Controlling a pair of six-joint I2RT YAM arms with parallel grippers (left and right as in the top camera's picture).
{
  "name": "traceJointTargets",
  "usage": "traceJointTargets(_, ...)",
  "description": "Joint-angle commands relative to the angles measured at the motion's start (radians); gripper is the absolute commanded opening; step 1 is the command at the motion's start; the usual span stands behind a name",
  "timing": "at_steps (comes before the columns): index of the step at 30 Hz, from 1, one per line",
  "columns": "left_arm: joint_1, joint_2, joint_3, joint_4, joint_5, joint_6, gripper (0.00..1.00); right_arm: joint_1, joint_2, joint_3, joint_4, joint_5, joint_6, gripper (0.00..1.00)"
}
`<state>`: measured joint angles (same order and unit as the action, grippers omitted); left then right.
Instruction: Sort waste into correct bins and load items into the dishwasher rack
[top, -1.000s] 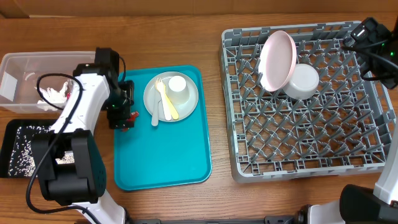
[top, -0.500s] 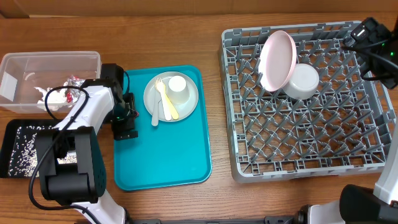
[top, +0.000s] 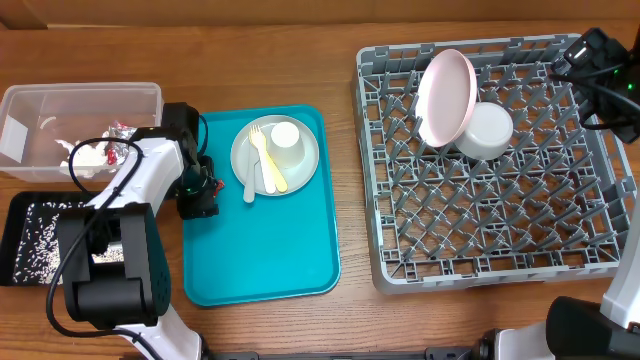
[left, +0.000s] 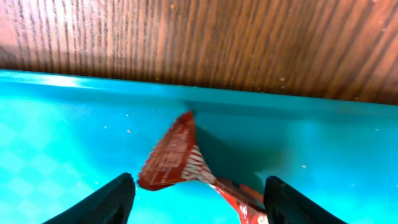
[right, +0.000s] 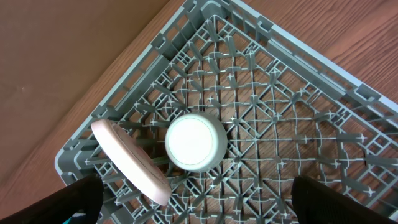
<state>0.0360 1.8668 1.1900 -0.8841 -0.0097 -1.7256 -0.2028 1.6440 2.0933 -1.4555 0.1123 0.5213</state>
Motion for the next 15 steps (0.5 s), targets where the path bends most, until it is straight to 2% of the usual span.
traceJointTargets(1, -0.011, 0.030, -0.006, -0.008, -0.024, -0.002, 0.66, -0.002, -0.002, 0.000, 0.006, 0.014, 0.004, 1.00)
traceJointTargets(15, -0.020, 0.031, -0.006, -0.050, -0.024, 0.047, 0.30, -0.002, -0.002, 0.000, 0.006, 0.014, 0.004, 1.00)
